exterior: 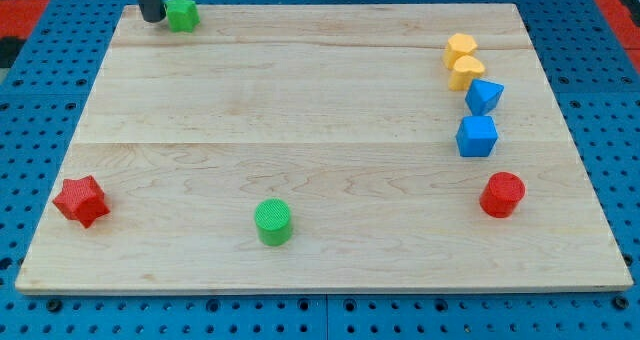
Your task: Push the green star towards center
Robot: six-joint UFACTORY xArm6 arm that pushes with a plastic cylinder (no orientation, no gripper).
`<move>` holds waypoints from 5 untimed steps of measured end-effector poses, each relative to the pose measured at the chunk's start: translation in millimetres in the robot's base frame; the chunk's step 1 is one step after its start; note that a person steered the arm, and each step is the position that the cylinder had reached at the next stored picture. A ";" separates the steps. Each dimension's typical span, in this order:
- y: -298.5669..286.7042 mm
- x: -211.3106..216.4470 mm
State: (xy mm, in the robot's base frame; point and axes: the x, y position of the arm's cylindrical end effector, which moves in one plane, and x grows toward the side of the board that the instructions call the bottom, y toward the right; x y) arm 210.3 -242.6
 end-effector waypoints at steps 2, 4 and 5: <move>34.9 -11.4; 96.3 -3.5; 98.5 13.1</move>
State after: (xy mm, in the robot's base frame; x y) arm 223.4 -144.1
